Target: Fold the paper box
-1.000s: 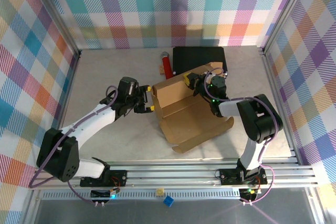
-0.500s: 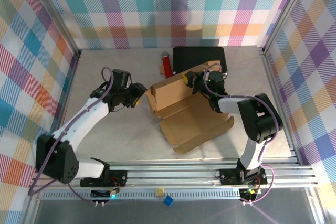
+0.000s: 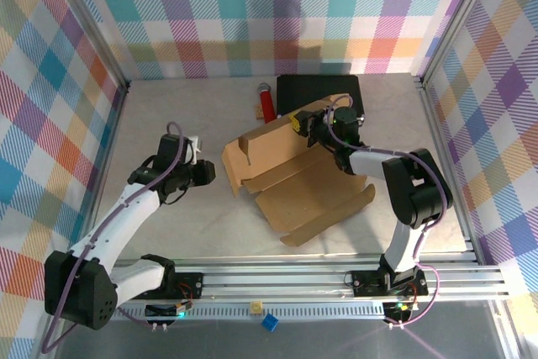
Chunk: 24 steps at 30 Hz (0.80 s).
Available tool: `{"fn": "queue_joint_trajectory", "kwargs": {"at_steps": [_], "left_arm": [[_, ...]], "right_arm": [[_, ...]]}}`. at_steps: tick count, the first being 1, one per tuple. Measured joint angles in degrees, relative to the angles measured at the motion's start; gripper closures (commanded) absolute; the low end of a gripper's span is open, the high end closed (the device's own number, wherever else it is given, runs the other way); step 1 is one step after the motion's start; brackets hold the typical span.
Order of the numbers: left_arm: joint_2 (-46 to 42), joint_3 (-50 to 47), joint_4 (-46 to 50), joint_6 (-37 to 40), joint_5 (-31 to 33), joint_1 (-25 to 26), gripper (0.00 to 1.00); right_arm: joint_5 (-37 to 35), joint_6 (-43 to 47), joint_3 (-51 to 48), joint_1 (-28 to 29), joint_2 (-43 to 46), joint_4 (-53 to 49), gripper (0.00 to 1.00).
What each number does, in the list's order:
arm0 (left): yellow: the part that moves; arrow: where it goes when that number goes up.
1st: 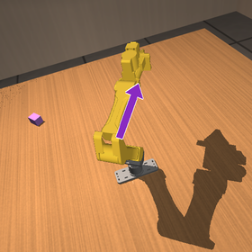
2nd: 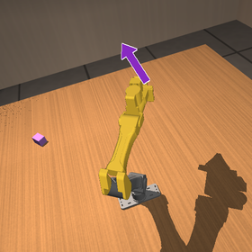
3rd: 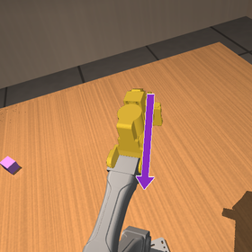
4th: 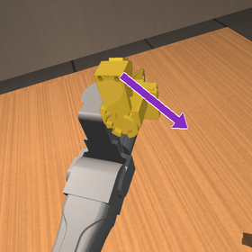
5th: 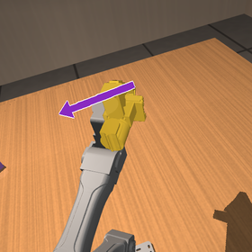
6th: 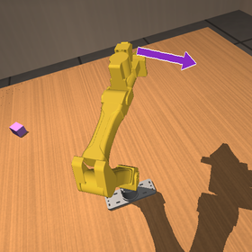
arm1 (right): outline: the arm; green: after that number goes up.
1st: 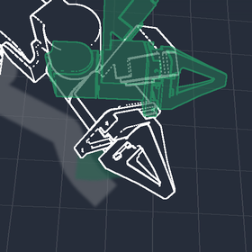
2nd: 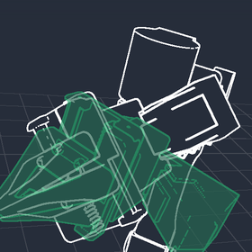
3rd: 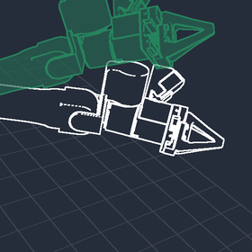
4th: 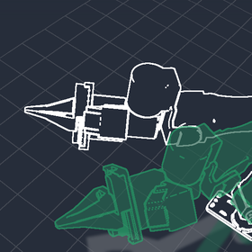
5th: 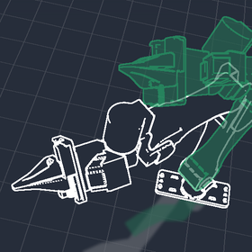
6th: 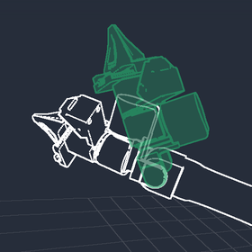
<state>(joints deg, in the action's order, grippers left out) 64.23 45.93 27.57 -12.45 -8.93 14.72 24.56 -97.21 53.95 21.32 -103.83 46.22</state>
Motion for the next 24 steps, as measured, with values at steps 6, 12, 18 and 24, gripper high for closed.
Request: {"fn": "queue_joint_trajectory", "kwargs": {"at_steps": [6,12,18,24], "left_arm": [[5.51,-1.60,-8.20,5.88,-5.84,-0.68,0.60],[6.32,-2.29,-15.37,8.85,-12.83,0.09,0.56],[7.54,-2.27,-18.38,10.19,-15.13,4.33,0.54],[9.25,-2.19,-19.28,10.36,-14.97,6.75,0.49]], "right_arm": [[0.46,-0.04,0.72,0.00,-1.31,-0.02,1.00],[0.66,-0.07,0.92,0.00,-1.99,0.02,1.00],[0.94,-0.09,1.75,0.00,-2.64,-0.02,1.00],[1.07,-0.09,2.43,0.00,-3.08,-0.02,1.00]]}}
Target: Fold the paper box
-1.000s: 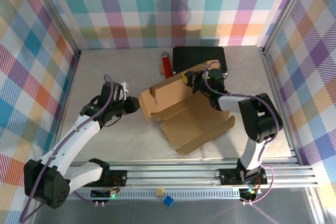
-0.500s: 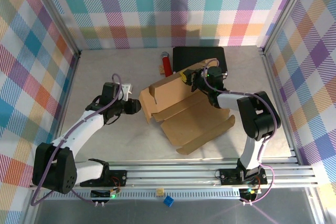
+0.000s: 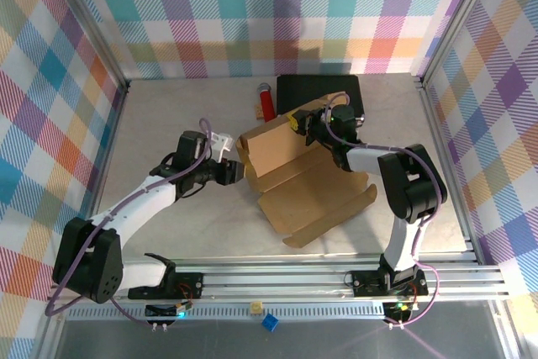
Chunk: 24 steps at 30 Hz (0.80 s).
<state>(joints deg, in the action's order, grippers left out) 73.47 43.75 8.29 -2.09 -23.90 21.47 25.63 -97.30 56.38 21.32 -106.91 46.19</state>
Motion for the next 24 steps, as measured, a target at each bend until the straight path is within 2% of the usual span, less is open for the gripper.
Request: {"fn": "queue_joint_trajectory", "kwargs": {"at_steps": [13,24], "left_arm": [[2.49,1.53,-3.15,-1.49,1.57,4.17,0.39],[6.67,4.57,-2.71,-1.97,7.98,6.40,0.39]], "right_arm": [[-0.02,-0.22,0.11,0.00,-0.04,0.00,1.00],[-0.13,-0.90,0.09,-0.02,-0.07,0.48,1.00]]}}
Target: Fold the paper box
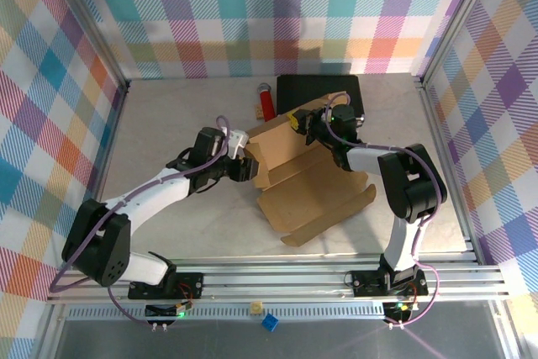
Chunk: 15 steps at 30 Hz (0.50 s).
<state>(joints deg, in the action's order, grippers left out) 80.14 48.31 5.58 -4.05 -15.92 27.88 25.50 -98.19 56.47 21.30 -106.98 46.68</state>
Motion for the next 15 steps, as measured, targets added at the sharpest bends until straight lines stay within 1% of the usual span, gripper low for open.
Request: {"fn": "queue_joint_trajectory", "kwargs": {"at_steps": [7,15], "left_arm": [[1.03,0.87,0.09,-1.51,7.17,2.82,0.39],[1.25,0.85,0.26,-3.69,15.58,7.48,0.39]], "right_arm": [[-1.05,-0.24,-1.95,-0.04,0.02,4.15,1.00],[-1.75,-0.85,-9.75,-0.26,0.22,16.11,1.00]]}}
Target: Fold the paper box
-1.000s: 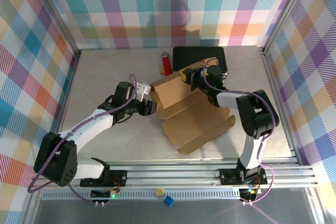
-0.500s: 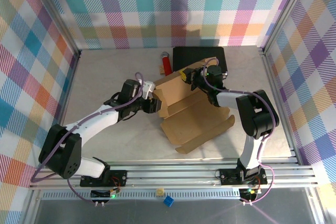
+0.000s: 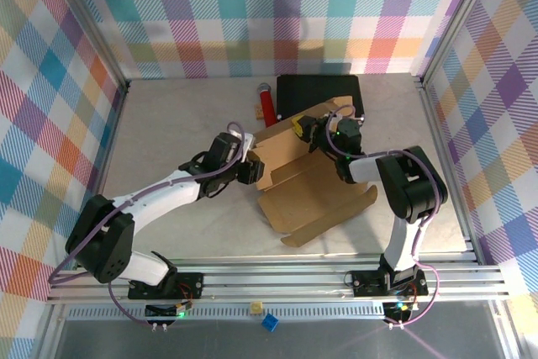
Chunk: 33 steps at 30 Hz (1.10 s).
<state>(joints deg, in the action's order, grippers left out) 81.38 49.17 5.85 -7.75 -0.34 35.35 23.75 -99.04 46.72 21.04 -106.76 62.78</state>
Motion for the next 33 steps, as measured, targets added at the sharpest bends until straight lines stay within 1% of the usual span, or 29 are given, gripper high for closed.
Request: {"fn": "queue_joint_trajectory", "kwargs": {"at_steps": [3,8,16,19,24,33], "left_arm": [[-0.02,-0.26,-0.13,-0.63,2.45,1.64,0.38],[-0.02,-0.26,-0.24,-1.25,6.54,3.63,0.39],[0.63,-0.26,-0.72,-1.77,14.80,4.74,0.39],[2.51,-0.26,-1.64,-2.19,16.46,4.85,0.40],[5.35,-0.26,-1.95,-3.89,18.60,6.16,0.40],[6.25,-0.26,-3.26,-6.38,21.99,8.52,0.40]], "right_arm": [[-0.07,-0.22,-1.84,-0.09,-0.02,4.22,1.00],[0.17,-1.05,-2.03,-0.11,-0.98,9.92,1.00],[1.27,-0.79,1.55,-0.11,-3.87,12.22,1.00],[1.90,-0.35,0.96,-0.09,-4.61,13.11,1.00],[2.40,1.16,-3.72,-0.68,-4.70,15.34,1.00],[4.70,2.32,-5.22,-1.92,-4.85,18.25,1.00]]}}
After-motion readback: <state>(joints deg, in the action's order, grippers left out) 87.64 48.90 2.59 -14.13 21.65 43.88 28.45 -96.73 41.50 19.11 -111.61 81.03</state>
